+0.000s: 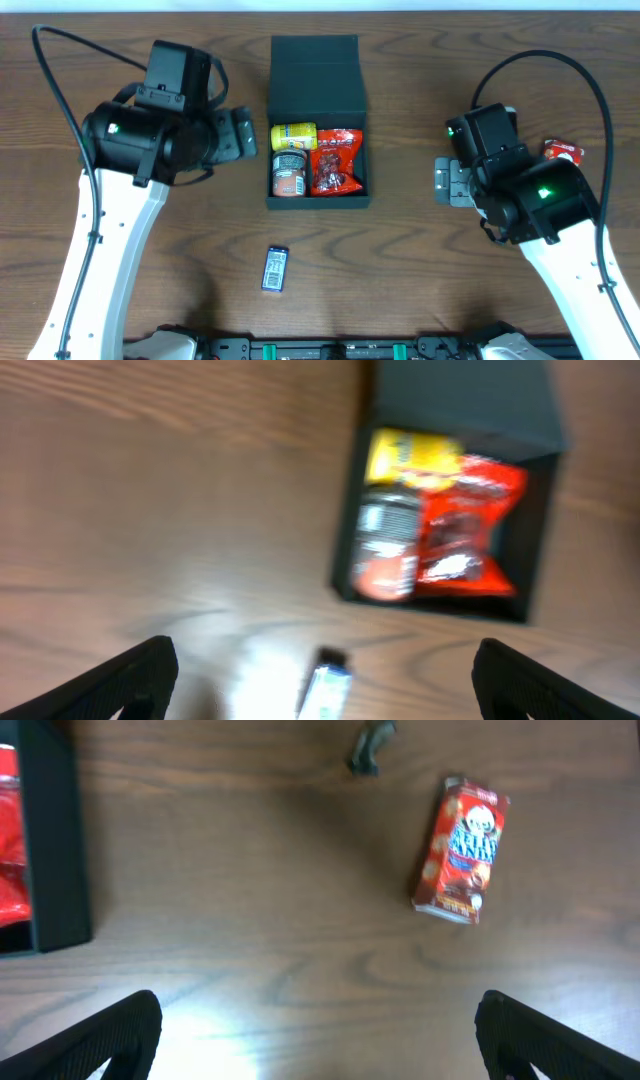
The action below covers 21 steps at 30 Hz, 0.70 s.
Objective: Pack container
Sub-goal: 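Move the right gripper to the red Hello Panda box and grasp it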
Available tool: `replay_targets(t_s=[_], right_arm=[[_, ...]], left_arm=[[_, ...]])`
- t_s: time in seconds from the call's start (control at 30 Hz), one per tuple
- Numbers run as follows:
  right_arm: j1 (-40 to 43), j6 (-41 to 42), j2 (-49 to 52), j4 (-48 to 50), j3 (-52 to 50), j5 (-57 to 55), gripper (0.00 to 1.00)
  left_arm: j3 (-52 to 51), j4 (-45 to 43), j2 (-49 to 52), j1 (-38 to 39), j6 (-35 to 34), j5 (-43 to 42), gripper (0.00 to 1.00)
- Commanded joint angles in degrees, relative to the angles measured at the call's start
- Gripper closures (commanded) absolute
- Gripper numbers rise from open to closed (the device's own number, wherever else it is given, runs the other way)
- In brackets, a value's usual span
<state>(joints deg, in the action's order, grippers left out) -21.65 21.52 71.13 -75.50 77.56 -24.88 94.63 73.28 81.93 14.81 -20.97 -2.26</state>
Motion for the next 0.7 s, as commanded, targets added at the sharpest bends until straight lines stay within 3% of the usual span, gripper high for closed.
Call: replay_targets(t_s=[0.0, 0.13, 0.23, 0.4, 0.53, 0.67], right_arm=[[4.31, 6.36, -0.33, -2.4, 0.0, -1.68, 0.01], [14.69, 8.13, -0.31, -5.22, 0.0, 1.79, 0.01], [26.84, -0.07, -0.24, -1.81, 0.0, 9.62, 0.01], [41.2, -1.18, 1.75, 2.08, 0.0, 15.28, 0.01], [48.19, -13.68, 7.26, 6.84, 0.0, 22.93, 0.01], [49.81, -16.92, 13.92, 10.93, 0.0, 23.65, 0.01]], left_arm=[[0.5, 1.64, -1.77, 0.24, 2.97, 6.78, 0.05], [0.5, 2.32, -4.17, 0.24, 2.97, 6.75, 0.05], [0.48, 3.41, -5.42, 0.24, 3.06, 6.75, 0.05], [0.17, 5.6, -5.44, 0.24, 3.26, 6.73, 0.05], [0.09, 5.97, -5.44, 0.24, 3.89, 6.71, 0.05], [-0.02, 6.01, -5.44, 0.24, 3.89, 6.69, 0.05]])
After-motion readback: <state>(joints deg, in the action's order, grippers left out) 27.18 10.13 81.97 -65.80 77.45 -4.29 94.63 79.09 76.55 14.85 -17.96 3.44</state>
